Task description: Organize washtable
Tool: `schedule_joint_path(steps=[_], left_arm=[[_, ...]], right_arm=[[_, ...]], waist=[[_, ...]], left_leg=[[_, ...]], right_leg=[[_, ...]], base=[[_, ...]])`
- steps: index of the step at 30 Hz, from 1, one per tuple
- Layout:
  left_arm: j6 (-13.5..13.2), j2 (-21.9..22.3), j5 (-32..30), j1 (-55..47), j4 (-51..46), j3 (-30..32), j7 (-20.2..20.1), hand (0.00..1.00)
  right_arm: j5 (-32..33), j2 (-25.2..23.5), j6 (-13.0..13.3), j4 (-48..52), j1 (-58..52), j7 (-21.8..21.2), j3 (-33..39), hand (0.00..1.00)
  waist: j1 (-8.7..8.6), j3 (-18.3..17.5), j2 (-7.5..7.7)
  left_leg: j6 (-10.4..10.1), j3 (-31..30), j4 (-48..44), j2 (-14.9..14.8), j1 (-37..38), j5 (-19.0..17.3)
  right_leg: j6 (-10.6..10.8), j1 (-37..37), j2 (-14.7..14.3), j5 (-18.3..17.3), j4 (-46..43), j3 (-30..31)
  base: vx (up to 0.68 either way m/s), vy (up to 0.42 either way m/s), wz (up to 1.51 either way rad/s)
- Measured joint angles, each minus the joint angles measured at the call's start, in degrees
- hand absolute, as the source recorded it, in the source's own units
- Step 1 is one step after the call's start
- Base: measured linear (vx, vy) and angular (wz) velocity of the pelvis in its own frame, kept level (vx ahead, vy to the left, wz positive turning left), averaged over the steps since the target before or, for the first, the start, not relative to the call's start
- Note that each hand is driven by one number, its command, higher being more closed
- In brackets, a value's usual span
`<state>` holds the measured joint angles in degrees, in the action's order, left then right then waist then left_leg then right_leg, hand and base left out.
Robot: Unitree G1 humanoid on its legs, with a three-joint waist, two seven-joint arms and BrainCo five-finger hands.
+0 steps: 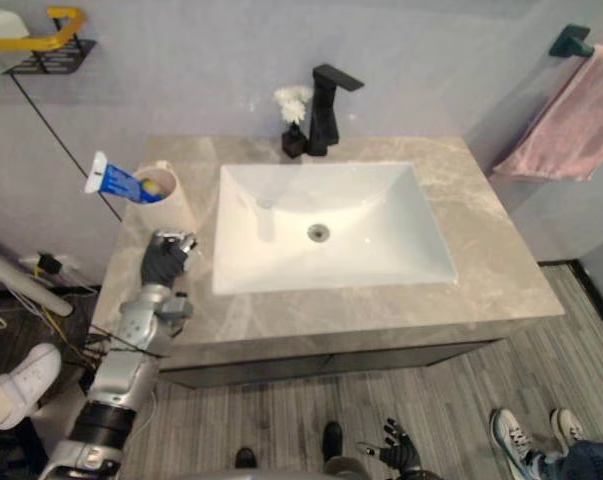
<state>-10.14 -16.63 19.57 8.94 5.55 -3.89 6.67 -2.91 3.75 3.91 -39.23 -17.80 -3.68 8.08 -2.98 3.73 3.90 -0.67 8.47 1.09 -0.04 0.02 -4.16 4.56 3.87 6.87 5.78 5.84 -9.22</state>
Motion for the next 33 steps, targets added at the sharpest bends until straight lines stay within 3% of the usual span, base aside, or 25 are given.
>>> schedule_joint_path(steps=[7,27,33], left_arm=[[0.2,-0.8,0.0,2.0,1.9,2.2,0.1,1.00],[0.3,-7.0,0.0,8.0,6.3,4.6,1.1,1.00],[0.3,-7.1,0.0,8.8,6.3,4.7,1.3,1.00]], right_arm=[[0.0,0.0,0.0,0.0,0.1,0.0,0.2,0.00],[0.0,-0.1,0.0,0.3,0.2,0.0,0.4,0.00],[0.0,-0.1,0.0,0.2,0.1,0.0,0.4,0.00]], waist=[[-0.26,0.5,0.85],[-0.94,0.8,1.35],[-1.12,0.8,1.34]], left_leg=[[0.0,0.2,0.1,0.0,-0.1,0.0],[-0.1,2.7,0.5,-0.7,-2.0,-0.1],[-0.1,3.2,0.5,-0.8,-2.4,-0.1]], right_leg=[[0.0,0.2,0.0,0.0,0.0,0.1],[-0.3,3.6,-0.7,0.5,0.0,2.6],[-0.3,4.2,-0.8,0.6,-0.1,3.0]], base=[[0.00,0.000,0.00],[-0.01,-0.014,-0.06],[-0.01,-0.022,-0.04]])
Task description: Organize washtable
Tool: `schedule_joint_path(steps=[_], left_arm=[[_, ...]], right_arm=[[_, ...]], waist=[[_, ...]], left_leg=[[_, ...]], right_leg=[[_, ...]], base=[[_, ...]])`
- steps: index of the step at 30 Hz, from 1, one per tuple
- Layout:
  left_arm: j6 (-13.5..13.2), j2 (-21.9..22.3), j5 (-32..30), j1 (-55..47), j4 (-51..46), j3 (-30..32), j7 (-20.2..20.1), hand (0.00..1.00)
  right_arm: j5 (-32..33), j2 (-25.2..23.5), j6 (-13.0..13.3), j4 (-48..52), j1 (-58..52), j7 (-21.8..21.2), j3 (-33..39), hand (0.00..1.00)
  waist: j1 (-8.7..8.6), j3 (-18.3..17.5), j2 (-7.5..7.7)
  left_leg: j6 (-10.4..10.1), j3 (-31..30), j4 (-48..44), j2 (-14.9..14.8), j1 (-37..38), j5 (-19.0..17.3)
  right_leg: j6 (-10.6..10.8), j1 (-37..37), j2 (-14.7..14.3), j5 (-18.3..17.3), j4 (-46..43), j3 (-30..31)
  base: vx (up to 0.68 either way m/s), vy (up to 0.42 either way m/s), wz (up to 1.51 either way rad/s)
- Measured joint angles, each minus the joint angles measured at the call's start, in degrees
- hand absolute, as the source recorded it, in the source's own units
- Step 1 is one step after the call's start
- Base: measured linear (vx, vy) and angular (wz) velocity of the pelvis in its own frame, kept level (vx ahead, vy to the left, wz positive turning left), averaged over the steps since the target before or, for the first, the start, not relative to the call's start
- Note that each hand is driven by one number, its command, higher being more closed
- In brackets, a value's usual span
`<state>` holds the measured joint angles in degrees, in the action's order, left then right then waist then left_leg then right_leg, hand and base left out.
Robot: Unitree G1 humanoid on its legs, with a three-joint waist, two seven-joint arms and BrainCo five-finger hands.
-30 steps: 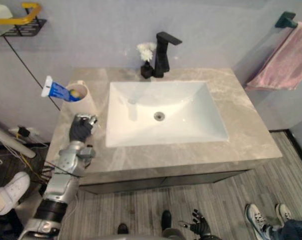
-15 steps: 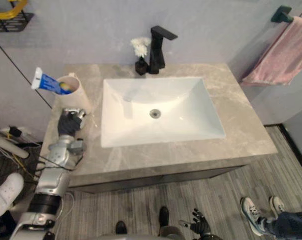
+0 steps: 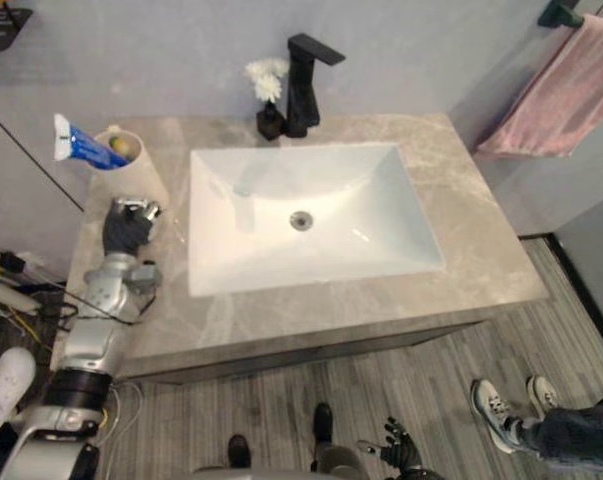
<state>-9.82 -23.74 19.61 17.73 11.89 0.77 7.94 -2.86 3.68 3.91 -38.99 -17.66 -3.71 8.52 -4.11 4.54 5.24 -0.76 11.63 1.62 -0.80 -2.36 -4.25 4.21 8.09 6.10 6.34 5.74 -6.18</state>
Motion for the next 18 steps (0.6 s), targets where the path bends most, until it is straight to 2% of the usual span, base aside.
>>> schedule_joint_path(steps=[14,18], left_arm=[[0.0,0.0,0.0,1.7,2.3,-0.2,0.0,1.00],[0.1,0.2,-0.1,1.7,1.3,-2.3,-0.2,1.00]], right_arm=[[0.0,0.0,0.0,0.0,-0.1,0.0,0.1,0.00],[0.0,0.0,0.0,-0.1,-0.1,-0.1,0.0,0.00]], waist=[[-0.13,0.0,-0.01],[-0.06,0.0,-0.06]], left_leg=[[0.0,-0.4,0.0,0.2,0.8,0.0],[0.0,-1.1,-0.3,0.3,1.5,0.0]], right_leg=[[0.0,-1.2,0.1,0.0,-0.1,-0.4],[0.0,-2.2,0.2,0.0,0.0,-1.4]], base=[[0.00,-0.006,0.01],[-0.02,-0.019,0.09]])
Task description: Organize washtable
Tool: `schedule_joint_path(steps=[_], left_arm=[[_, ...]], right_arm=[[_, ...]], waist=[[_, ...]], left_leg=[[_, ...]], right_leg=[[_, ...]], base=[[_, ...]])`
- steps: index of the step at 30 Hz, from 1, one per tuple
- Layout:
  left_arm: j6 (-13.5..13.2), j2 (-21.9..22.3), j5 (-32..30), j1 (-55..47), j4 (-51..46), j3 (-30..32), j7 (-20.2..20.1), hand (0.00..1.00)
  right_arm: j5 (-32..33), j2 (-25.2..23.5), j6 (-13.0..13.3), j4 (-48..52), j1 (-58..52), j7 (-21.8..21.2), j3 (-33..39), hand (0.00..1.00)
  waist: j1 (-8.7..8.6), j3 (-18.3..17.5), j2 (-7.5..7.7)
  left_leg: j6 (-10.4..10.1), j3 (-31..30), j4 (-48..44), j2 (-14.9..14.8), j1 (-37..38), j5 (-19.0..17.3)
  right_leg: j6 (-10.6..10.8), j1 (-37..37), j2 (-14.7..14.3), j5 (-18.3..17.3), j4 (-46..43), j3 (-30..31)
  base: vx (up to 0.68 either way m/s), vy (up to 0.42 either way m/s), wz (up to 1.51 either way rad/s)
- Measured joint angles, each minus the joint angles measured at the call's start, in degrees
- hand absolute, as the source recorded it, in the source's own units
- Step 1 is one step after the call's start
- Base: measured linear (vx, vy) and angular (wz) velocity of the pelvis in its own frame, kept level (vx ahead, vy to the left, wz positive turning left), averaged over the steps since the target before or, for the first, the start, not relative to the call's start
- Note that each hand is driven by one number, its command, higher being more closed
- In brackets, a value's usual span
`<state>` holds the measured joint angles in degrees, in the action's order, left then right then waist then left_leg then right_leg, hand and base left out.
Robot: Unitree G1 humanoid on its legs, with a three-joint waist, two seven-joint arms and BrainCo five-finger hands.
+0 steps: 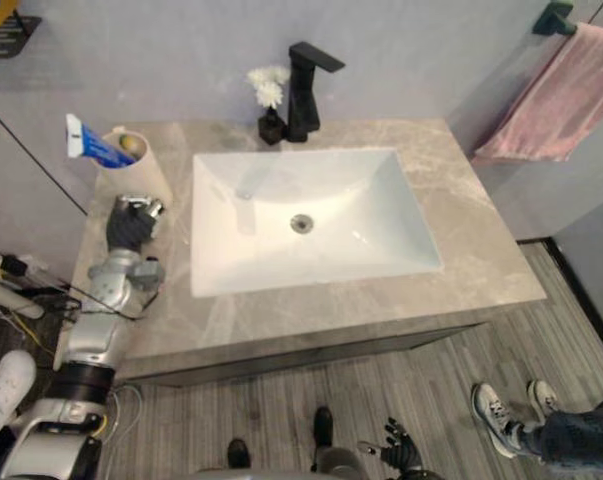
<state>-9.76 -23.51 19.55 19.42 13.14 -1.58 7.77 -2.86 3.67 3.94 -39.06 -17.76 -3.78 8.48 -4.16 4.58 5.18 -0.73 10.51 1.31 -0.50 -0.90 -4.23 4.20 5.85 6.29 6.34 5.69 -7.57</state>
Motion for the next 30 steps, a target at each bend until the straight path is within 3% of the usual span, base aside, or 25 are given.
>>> schedule_joint_path(steps=[6,13,19,30], left_arm=[[-0.1,2.5,-0.1,-4.1,-14.5,-8.9,-1.6,1.00],[-1.2,4.2,0.0,-6.3,-24.8,-9.2,-2.8,1.00],[-4.2,5.7,0.1,-12.5,-31.3,-1.0,-2.3,1.00],[-4.6,9.3,2.0,-27.3,-24.7,18.5,0.1,1.00]], right_arm=[[0.0,0.0,0.0,-0.2,0.1,0.0,-0.2,0.00],[0.0,0.1,0.0,-3.3,0.3,-0.1,-0.6,0.00],[0.0,0.1,0.1,-4.6,0.3,-0.1,-0.6,0.00],[0.1,-0.9,0.2,-2.1,-2.4,-0.1,-0.6,0.00]], waist=[[0.14,0.6,-1.09],[1.57,0.5,-2.29],[3.04,-0.2,-3.11],[5.30,-2.1,-2.60]], left_leg=[[0.3,-2.6,-0.6,0.5,0.2,0.2],[0.5,-6.0,-2.0,0.8,-0.6,0.4],[0.5,-9.7,-2.5,1.4,-0.4,0.6],[0.4,-11.8,-3.4,1.4,-0.2,0.5]], right_leg=[[0.0,-1.7,0.7,0.0,0.0,-2.8],[0.5,-3.6,1.6,-0.5,-0.1,-5.6],[1.0,-5.8,2.2,-1.2,-0.1,-9.2],[1.1,-7.8,2.3,-2.2,-0.1,-11.7]], base=[[-0.03,-0.014,0.20],[-0.05,-0.015,0.28],[-0.02,-0.007,0.32],[-0.01,-0.006,0.12]])
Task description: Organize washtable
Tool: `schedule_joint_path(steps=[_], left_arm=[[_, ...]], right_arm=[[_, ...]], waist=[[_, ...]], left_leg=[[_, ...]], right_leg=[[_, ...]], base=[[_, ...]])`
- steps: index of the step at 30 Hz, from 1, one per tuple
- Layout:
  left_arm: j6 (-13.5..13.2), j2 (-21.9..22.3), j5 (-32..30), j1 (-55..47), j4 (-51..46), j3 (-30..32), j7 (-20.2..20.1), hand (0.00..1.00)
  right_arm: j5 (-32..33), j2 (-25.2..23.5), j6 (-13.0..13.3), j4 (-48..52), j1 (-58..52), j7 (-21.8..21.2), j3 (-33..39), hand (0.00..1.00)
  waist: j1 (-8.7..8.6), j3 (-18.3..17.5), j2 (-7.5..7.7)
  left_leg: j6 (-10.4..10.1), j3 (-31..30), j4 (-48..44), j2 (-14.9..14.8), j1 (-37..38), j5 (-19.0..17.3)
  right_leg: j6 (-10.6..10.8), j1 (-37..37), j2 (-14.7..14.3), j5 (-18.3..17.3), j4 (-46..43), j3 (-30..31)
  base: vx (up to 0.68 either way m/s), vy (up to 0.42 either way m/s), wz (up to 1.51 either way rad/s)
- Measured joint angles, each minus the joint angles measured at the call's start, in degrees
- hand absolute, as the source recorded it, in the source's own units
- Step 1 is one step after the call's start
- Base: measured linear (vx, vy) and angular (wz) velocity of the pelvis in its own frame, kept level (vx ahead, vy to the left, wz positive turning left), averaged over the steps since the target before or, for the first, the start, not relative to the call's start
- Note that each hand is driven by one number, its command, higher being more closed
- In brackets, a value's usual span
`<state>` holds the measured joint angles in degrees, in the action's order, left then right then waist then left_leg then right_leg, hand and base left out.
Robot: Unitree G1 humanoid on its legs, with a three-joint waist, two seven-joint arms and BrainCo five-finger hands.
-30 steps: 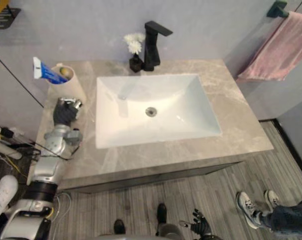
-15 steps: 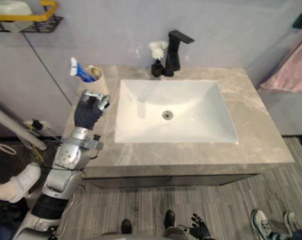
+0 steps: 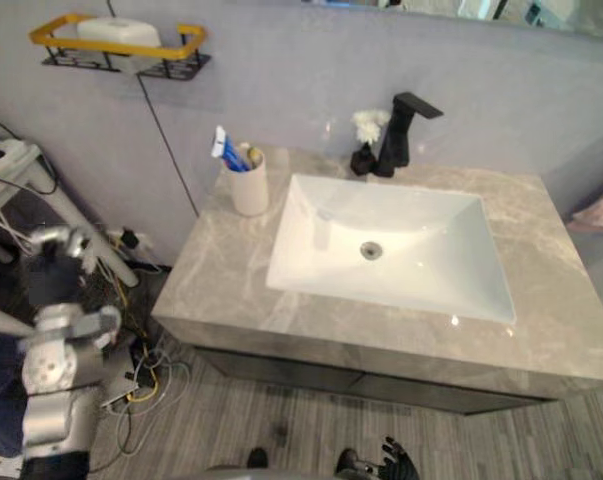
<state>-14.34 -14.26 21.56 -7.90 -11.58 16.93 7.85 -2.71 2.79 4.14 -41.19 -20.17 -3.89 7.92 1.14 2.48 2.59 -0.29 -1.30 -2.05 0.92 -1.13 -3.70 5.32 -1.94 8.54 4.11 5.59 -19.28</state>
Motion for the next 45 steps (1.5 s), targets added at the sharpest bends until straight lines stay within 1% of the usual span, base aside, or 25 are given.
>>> schedule_joint_path(steps=[5,6,7,8,10,11,12,15,18,19,21,22,23,25,28,29,31,32,35,39,44,45], left_arm=[[1.0,0.3,2.5,-3.2,10.7,0.6,-0.3,1.00],[1.5,0.7,2.6,-3.5,12.6,0.6,-0.4,1.00],[1.8,1.5,2.6,-3.7,15.8,0.6,-0.6,1.00],[1.8,1.7,2.6,-3.8,16.5,0.7,-0.6,1.00],[2.8,3.2,2.6,-4.5,21.5,0.5,-1.6,1.00],[2.9,3.7,2.6,-4.7,22.6,0.5,-1.8,1.00],[3.0,4.9,2.6,-4.8,25.1,0.4,-1.9,1.00],[3.9,6.2,2.3,-5.5,31.2,-1.3,-3.0,1.00],[4.6,7.2,-0.1,-5.4,38.8,-3.3,-4.1,1.00],[4.9,7.3,-0.8,-5.3,40.6,-3.8,-4.2,1.00],[5.6,8.0,-3.3,-4.9,48.1,-5.0,-4.2,1.00],[5.9,8.1,-4.2,-4.8,49.7,-5.3,-4.3,1.00],[6.6,8.7,-5.8,-4.4,52.5,-5.7,-4.6,1.00],[7.0,9.6,-7.9,-4.3,55.2,-6.3,-5.2,1.00],[7.5,9.7,-11.7,-4.3,58.7,-7.9,-5.3,1.00],[7.6,9.7,-13.2,-4.2,59.7,-8.0,-5.3,0.00],[7.9,9.6,-17.4,-4.1,62.0,-8.6,-5.2,0.00],[7.9,9.6,-17.6,-4.2,62.2,-8.6,-5.2,0.00],[7.9,9.3,-18.9,-4.1,63.6,-9.8,-5.1,0.00],[8.6,9.1,-20.1,-3.3,64.8,-10.1,-5.0,0.00],[8.9,9.0,-21.5,-2.1,65.9,-10.4,-4.8,0.00],[8.9,9.0,-21.8,-1.9,65.9,-10.4,-4.7,0.00]], right_arm=[[0.0,-0.1,0.0,2.3,-0.2,0.0,-0.2,0.00],[0.0,-0.1,0.0,2.9,-0.2,0.0,-0.2,0.00],[0.0,0.0,0.0,3.6,-0.5,0.0,-0.8,0.00],[0.0,0.1,0.0,3.8,-0.5,0.0,-1.0,0.00],[0.0,0.0,0.0,4.4,-0.5,0.0,-1.9,0.00],[0.0,-0.1,0.0,4.5,-0.5,0.0,-2.0,0.00],[0.0,0.0,0.0,4.5,-0.5,0.0,-1.9,0.00],[0.0,0.0,0.0,4.5,-0.2,0.1,-1.9,0.00],[0.0,0.0,0.0,4.5,0.0,0.1,-1.9,0.00],[0.0,0.0,0.0,4.5,0.1,0.1,-1.9,0.00],[0.0,0.0,0.0,4.4,0.6,0.2,-1.7,0.00],[0.0,0.0,0.0,4.4,0.7,0.2,-1.7,0.00],[0.0,0.0,0.0,4.3,1.1,0.3,-1.5,0.00],[-0.1,0.0,0.0,3.4,1.8,0.3,-1.1,0.00],[-0.1,0.0,0.0,0.4,2.9,1.3,-0.7,0.00],[-0.1,0.0,0.0,-0.6,3.2,1.5,-0.7,0.00],[-0.1,0.0,0.0,-2.3,3.6,1.7,-0.5,0.00],[-0.1,0.0,0.0,-2.6,3.7,1.7,-0.5,0.00],[-0.1,0.0,0.0,-4.5,4.6,2.5,-0.5,0.00],[-0.1,0.1,0.0,-5.3,5.1,2.6,-0.5,0.00],[-0.1,0.2,-0.1,-7.4,6.4,2.6,-0.5,0.00],[-0.1,0.2,-0.1,-7.6,6.8,2.6,-0.5,0.00]], waist=[[0.51,-1.1,0.20],[1.12,-1.5,0.35],[1.24,-2.0,0.28],[1.25,-2.0,0.23],[1.25,-2.8,0.42],[1.23,-3.0,0.30],[1.23,-3.2,0.53],[1.37,-3.2,0.48],[1.19,-3.3,0.51],[1.19,-3.3,0.51],[1.22,-3.3,0.50],[1.21,-3.3,0.48],[1.09,-3.3,0.46],[1.08,-3.3,0.47],[1.07,-3.3,0.30],[1.05,-3.4,0.21],[0.75,-3.5,-0.02],[0.68,-3.5,-0.05],[-0.23,-3.4,-0.45],[-0.31,-3.2,-0.70],[-0.40,-2.4,-0.46],[-0.41,-2.2,-0.19]], left_leg=[[0.0,0.9,0.1,-0.2,1.0,0.0],[0.0,1.3,0.1,-0.4,1.0,0.0],[-0.1,1.5,0.2,-0.6,1.0,-0.1],[-0.1,1.5,0.2,-0.6,1.0,-0.1],[-0.2,1.8,0.5,-1.0,1.0,-0.1],[-0.3,1.8,0.7,-1.1,1.1,-0.2],[-0.4,2.0,1.0,-1.2,1.4,-0.2],[-0.6,2.9,1.4,-1.5,1.9,-0.3],[-0.6,3.3,1.6,-1.6,2.0,-0.4],[-0.6,3.4,1.6,-1.7,2.1,-0.4],[-0.7,4.5,1.8,-2.0,2.7,-0.5],[-0.8,4.6,1.8,-2.0,2.8,-0.5],[-0.8,4.7,1.9,-2.1,2.9,-0.5],[-0.8,4.9,2.0,-2.1,3.2,-0.5],[-1.0,5.4,2.0,-2.0,3.6,-0.6],[-1.0,5.4,2.0,-2.0,3.7,-0.6],[-0.9,5.4,2.0,-1.9,3.8,-0.6],[-0.9,5.4,1.9,-1.9,3.7,-0.6],[-0.9,5.4,1.9,-1.8,3.8,-0.6],[-0.9,5.7,1.9,-1.9,3.9,-0.6],[-0.9,5.7,2.0,-1.8,4.1,-0.6],[-0.9,5.7,2.1,-1.8,4.1,-0.6]], right_leg=[[-0.2,-0.9,-0.1,-0.2,0.0,-0.3],[-0.3,-0.8,-0.1,-0.2,0.0,-0.3],[-0.4,-0.8,-0.3,-0.2,0.0,-0.2],[-0.4,-0.8,-0.3,-0.2,0.0,-0.2],[-0.9,-0.8,-0.4,-0.6,0.0,-0.1],[-0.9,-0.8,-0.4,-0.6,0.0,-0.1],[-0.9,-0.8,-0.5,-0.6,0.0,0.0],[-0.9,-0.8,-0.7,-0.6,0.0,0.7],[-0.8,-0.7,-0.8,-0.6,0.0,1.1],[-0.7,-0.6,-0.9,-0.6,0.0,1.2],[-0.7,-0.6,-1.2,-0.6,0.0,2.4],[-0.7,-0.6,-1.3,-0.6,0.0,2.5],[-0.6,-0.5,-1.3,-0.7,0.0,2.6],[-0.6,-0.3,-1.4,-0.7,0.0,2.9],[-0.6,-0.3,-1.5,-0.7,0.0,3.6],[-0.6,-0.4,-1.5,-0.7,0.0,3.6],[-0.5,-0.4,-1.6,-0.5,0.0,3.8],[-0.4,-0.3,-1.6,-0.5,0.0,3.8],[-0.4,0.0,-1.6,-0.4,0.0,4.1],[-0.4,0.3,-1.7,-0.4,0.1,4.9],[-0.4,0.3,-1.7,-0.4,0.1,5.0],[-0.4,0.3,-1.7,-0.4,0.1,5.0]], base=[[-0.02,-0.002,-0.02],[-0.06,-0.010,-0.12],[-0.05,-0.014,-0.10],[-0.05,-0.016,-0.06],[-0.05,-0.015,-0.04],[-0.03,-0.017,-0.04],[-0.01,-0.015,-0.08],[-0.01,-0.008,-0.13],[0.01,-0.001,-0.08],[0.02,-0.001,-0.13],[0.02,-0.005,-0.22],[0.02,-0.010,-0.17],[0.02,-0.009,-0.08],[0.04,-0.006,-0.06],[0.01,-0.003,-0.10],[-0.02,-0.006,-0.03],[-0.04,-0.010,-0.03],[-0.05,-0.007,-0.04],[-0.06,-0.009,-0.04],[-0.04,-0.011,-0.10],[0.00,0.000,0.00],[0.00,0.000,0.00]])
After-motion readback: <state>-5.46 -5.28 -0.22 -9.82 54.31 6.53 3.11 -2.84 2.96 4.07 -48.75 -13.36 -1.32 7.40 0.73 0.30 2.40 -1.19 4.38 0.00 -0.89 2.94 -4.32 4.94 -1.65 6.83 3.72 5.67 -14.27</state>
